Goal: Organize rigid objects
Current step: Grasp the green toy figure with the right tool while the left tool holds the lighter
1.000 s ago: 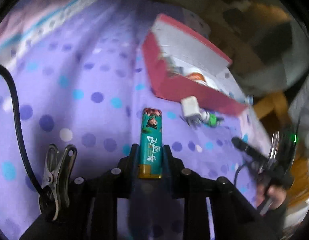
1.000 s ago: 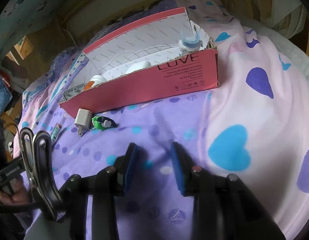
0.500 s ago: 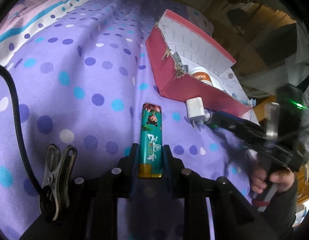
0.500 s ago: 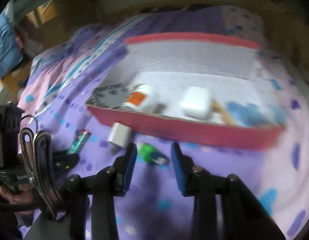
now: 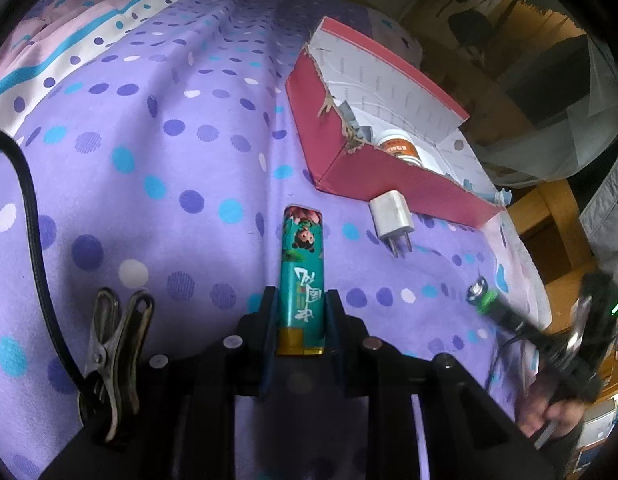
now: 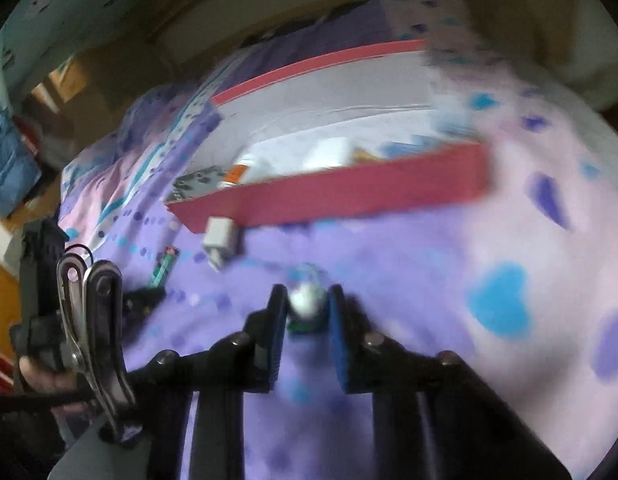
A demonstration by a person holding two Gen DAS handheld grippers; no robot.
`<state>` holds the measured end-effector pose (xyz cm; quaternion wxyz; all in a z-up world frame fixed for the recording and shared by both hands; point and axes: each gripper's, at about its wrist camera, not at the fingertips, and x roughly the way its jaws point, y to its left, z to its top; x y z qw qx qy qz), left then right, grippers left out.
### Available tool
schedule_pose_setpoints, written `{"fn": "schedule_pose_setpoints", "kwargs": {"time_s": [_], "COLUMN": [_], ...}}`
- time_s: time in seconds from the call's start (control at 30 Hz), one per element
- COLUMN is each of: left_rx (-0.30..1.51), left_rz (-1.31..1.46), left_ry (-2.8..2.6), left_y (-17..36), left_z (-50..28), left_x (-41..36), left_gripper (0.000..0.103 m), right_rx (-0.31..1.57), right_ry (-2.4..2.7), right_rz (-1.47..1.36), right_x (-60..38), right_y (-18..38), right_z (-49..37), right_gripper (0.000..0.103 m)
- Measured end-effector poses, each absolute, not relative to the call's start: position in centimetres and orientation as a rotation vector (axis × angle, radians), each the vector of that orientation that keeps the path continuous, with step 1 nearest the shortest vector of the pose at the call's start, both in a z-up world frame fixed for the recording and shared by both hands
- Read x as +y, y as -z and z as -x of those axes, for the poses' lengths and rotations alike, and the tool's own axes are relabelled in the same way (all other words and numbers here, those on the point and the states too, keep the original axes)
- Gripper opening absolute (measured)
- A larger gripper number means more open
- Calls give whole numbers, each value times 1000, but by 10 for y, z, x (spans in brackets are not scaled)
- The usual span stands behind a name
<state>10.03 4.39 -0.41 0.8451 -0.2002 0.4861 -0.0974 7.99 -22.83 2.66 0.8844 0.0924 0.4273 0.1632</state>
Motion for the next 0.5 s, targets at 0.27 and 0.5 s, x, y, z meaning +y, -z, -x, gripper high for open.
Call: {"fn": "schedule_pose_setpoints", "kwargs": {"time_s": [0.27, 0.5], "left_rx": [1023, 1023], "left_rz": [420, 419], "left_ry": [204, 204], "left_y": [4, 4], "left_z": [-100, -100], "left_x": [43, 44], "left_gripper": [23, 23], "right_rx": [948, 933], "right_ry": [-366, -373], "right_rz": [-294, -233], "right_x": [-234, -222], "right_y": [3, -7], "right_z": [-85, -89], "right_gripper": [23, 52]}}
